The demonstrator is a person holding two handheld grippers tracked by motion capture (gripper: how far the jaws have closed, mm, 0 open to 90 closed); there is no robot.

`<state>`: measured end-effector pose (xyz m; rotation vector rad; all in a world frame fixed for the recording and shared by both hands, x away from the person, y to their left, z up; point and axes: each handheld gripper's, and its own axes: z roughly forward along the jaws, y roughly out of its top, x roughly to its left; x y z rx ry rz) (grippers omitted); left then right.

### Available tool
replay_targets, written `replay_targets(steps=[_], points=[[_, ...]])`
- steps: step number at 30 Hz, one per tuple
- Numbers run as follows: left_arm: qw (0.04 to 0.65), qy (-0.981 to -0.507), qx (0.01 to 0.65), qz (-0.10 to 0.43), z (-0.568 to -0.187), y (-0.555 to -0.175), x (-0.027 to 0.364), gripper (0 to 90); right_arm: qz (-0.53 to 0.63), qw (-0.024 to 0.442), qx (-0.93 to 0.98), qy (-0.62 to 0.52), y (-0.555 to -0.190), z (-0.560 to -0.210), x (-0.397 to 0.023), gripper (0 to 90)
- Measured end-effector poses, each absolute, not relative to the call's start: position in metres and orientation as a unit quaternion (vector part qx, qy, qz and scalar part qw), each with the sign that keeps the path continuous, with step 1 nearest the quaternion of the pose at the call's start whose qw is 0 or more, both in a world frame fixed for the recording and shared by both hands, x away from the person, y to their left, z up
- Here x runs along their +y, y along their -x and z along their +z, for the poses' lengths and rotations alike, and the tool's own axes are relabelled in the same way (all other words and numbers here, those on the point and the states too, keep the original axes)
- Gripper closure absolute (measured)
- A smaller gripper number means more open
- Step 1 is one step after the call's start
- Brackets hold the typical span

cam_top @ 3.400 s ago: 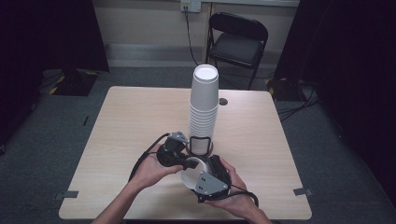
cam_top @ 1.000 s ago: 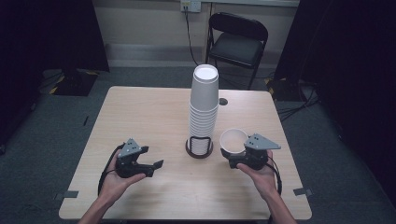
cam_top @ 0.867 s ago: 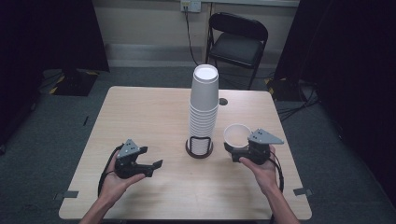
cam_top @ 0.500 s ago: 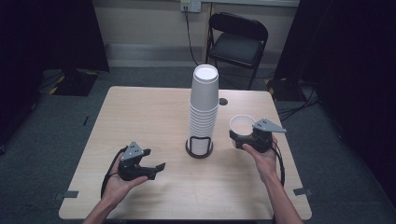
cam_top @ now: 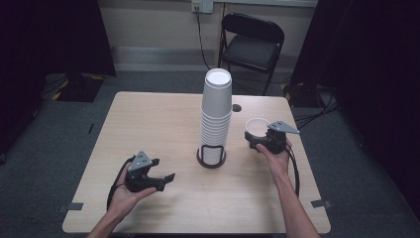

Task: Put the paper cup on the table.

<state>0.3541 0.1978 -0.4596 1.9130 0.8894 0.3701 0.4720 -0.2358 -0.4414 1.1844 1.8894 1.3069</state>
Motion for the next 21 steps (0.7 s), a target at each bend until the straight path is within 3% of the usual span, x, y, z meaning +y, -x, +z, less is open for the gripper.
replay_targets(steps=[21], points=[[0.479,-0.782,0.366,0.157,-0.460,-0.353,0.203,16.9,0.466,0.258,0.715,-0.453,-0.481,-0.465,-0.233,9.0]])
